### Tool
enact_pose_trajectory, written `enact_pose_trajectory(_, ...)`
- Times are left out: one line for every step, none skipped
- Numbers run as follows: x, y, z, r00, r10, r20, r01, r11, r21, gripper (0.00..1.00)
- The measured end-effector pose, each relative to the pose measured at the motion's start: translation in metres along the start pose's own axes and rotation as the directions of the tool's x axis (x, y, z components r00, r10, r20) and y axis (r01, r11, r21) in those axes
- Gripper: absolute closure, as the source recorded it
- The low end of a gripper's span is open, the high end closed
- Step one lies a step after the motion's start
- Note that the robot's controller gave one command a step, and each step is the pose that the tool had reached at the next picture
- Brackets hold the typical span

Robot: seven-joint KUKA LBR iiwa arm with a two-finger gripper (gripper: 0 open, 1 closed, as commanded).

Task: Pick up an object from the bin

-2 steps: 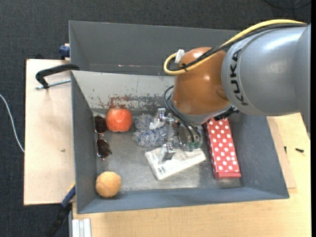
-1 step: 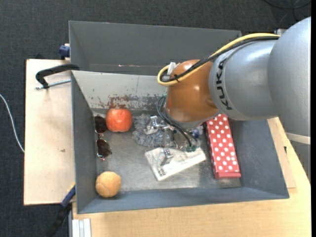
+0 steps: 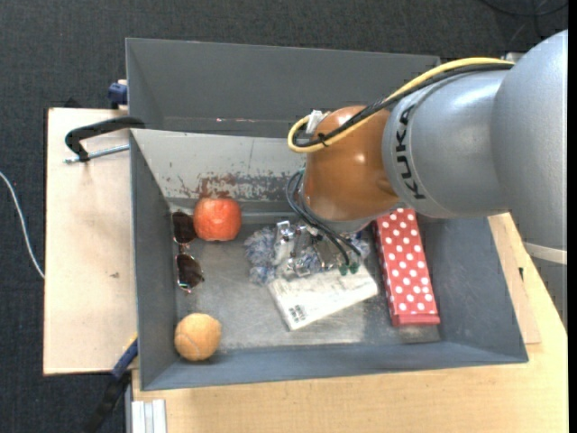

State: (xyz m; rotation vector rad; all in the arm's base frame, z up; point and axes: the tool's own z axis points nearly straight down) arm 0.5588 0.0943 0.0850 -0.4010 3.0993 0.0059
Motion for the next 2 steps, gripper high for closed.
enact_pose_trajectory(0.0, 0.0, 0.0, 1.0, 0.0, 0.0, 0.0, 1.0, 0.0, 1.0)
enact_pose_trajectory(-0.016, 0.0, -0.128, 0.968, -0.25, -0.008, 0.25, 0.968, -0.001, 1.0)
